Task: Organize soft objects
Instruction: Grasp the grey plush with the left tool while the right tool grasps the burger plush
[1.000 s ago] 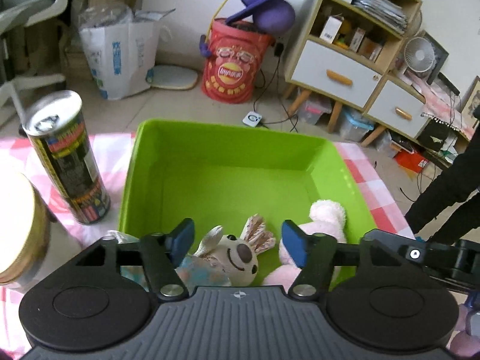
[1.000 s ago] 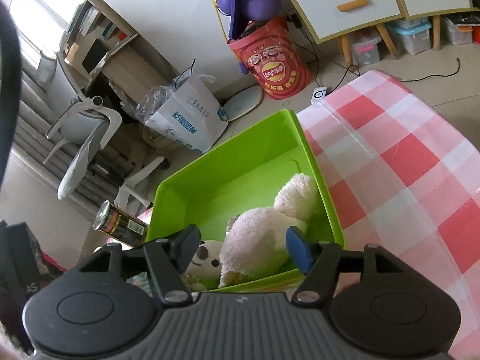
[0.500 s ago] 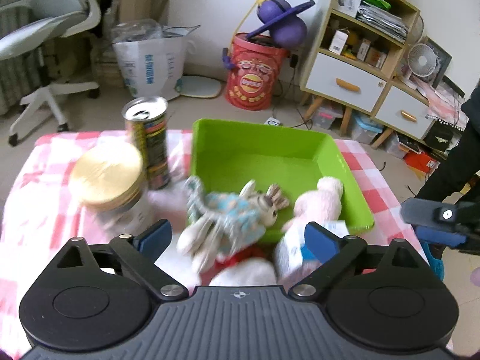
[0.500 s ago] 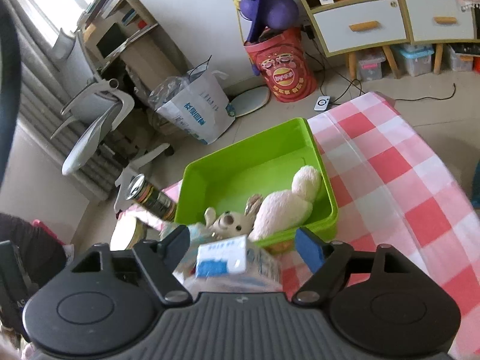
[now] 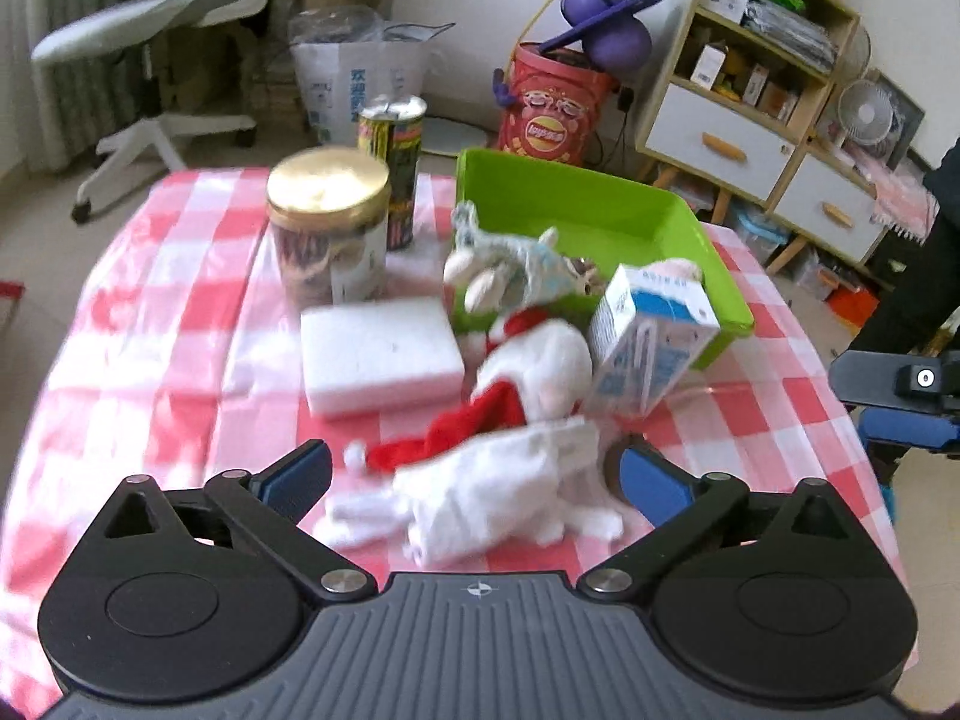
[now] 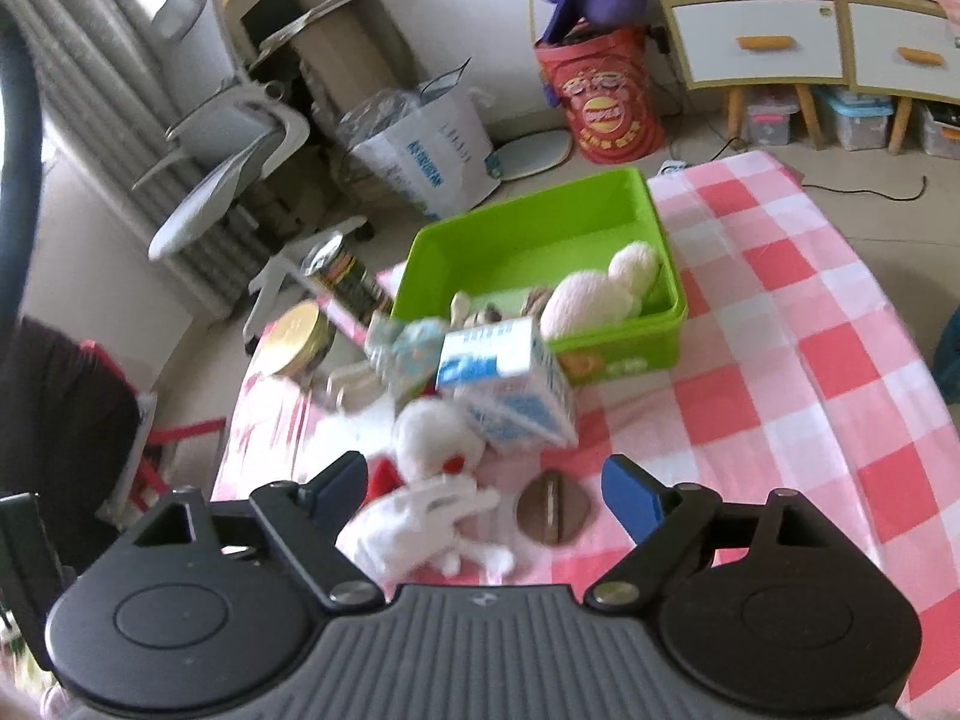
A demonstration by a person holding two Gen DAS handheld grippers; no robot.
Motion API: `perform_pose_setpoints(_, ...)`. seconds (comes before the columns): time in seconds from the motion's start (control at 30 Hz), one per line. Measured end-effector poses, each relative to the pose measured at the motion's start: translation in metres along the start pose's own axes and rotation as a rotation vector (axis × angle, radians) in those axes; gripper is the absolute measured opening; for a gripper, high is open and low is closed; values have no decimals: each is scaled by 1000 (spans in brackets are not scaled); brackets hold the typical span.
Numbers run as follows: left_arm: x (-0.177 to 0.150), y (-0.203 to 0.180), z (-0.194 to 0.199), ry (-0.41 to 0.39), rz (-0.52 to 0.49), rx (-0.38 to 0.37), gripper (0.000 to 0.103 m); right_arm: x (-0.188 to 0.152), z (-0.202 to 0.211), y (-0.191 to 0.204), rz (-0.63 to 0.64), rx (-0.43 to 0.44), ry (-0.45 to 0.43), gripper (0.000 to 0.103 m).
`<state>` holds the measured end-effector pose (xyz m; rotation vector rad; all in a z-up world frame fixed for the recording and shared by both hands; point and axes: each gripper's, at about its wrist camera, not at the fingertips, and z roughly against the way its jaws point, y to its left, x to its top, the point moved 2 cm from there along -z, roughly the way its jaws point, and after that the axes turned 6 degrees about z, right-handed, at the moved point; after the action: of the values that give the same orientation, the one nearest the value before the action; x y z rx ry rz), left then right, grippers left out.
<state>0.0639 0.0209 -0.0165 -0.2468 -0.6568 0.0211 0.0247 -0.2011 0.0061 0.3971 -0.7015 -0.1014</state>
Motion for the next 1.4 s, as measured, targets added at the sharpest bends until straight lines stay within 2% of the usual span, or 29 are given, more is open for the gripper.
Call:
perform_pose_setpoints(0.03,-8,5,-2,-1,22,-5,98,-3,-1,0,6,-3,12,65)
perform_pose_setpoints(0.13,-21,11,-9,77,20,13,98,-13,-3,0,36,-18,43,65)
perform_pose_setpoints(0.3,-35,13,-3,71,-52,8,98,-33,-6,-4,87,-30,103,65)
perform_pose_setpoints(0.53,-67,8,-12,181,-143,-111,98,-59,-20,-22,49,-8,211,65)
perform_pose_setpoints(0.7,-87,-9,-20,285,-199,-217,97,-73,-32,-22,8,56,285,65)
perform_pose_setpoints(0.87,-105,-32,-25,331,-289,-246,94,-80,-45,-10,13,73,319,65)
perform_pose_setpoints(0.93,-111,-38,-26,343,-315,-246,89,-82,-48,-6,16,75,332,65)
perform_pose_setpoints(1.03,-114,-41,-28,354,-341,-212,76,-86,-55,-1,8,75,332,65)
perform_pose_setpoints(1.1,-114,-39,-29,351,-330,-184,62,-88,-62,1,9,73,318,64)
perform_pose_setpoints(1.13,-114,-38,-30,349,-321,-173,58,-89,-64,1,15,67,306,63)
perform_pose_setpoints(1.17,-113,-36,-30,342,-315,-163,48,-89,-66,2,19,59,293,60)
perform_pose_setpoints(1.2,-111,-33,-28,343,-305,-164,32,-89,-68,2,20,57,288,53)
perform_pose_setpoints(1.27,-107,-27,-28,355,-264,-179,18,-87,-70,-1,1,64,282,36)
perform_pose_setpoints(1.3,-106,-24,-27,360,-246,-184,14,-87,-70,-4,-17,75,282,34)
perform_pose_setpoints(1.4,-97,-18,-21,338,-222,-193,12,-83,-68,-9,-57,84,266,28)
